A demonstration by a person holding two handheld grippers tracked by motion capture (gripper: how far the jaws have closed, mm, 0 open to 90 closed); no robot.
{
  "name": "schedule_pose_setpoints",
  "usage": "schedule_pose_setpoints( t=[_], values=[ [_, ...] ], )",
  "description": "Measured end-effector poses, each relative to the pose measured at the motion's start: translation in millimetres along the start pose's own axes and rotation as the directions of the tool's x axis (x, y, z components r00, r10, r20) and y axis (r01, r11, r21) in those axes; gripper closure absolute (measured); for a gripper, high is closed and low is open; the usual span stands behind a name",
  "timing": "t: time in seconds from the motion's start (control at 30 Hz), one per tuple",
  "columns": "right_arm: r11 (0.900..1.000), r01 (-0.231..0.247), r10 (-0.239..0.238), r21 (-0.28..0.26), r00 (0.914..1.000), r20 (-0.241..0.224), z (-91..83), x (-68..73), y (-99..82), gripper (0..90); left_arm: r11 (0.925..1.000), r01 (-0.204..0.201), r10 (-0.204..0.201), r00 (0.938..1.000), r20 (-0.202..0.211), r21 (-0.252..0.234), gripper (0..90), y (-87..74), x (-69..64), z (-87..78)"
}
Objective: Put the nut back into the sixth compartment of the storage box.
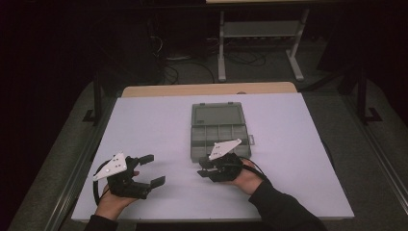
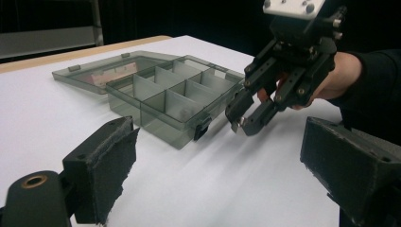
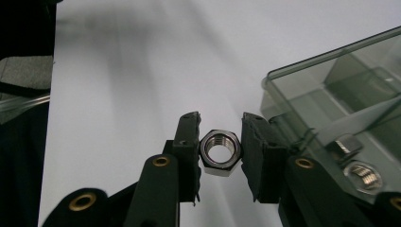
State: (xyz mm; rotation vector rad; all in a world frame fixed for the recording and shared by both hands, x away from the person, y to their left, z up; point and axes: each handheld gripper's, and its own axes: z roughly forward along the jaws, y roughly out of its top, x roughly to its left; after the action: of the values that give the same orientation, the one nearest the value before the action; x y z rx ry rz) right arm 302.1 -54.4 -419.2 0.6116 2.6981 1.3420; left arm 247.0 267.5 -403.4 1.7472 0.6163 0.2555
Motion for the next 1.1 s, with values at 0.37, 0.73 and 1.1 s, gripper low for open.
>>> schedule_pose_setpoints(
  t=[0.37,0.73,1.1],
  values=[
    [0.9983,-0.025,0.028,-0.053,0.998,0.056,-18.6,-13.5,7.1,67.6,1.0,0.0,0.0,1.0,0.001,0.002,10.6,-0.3,-0.1,0.6],
    [0.9911,-0.068,0.084,-0.115,0.9855,0.147,-33.8,-36.1,10.5,67.7,0.9999,0.013,-0.013,0.9999,0.003,0.004,10.6,-0.9,-1.5,2.4],
    [0.9906,-0.106,0.122,-0.086,0.9721,0.201,-18.6,-53.6,7.0,67.6,0.9999,0.011,-0.011,0.9999,0.004,0.007,10.6,-1.1,-1.9,2.6]
  ],
)
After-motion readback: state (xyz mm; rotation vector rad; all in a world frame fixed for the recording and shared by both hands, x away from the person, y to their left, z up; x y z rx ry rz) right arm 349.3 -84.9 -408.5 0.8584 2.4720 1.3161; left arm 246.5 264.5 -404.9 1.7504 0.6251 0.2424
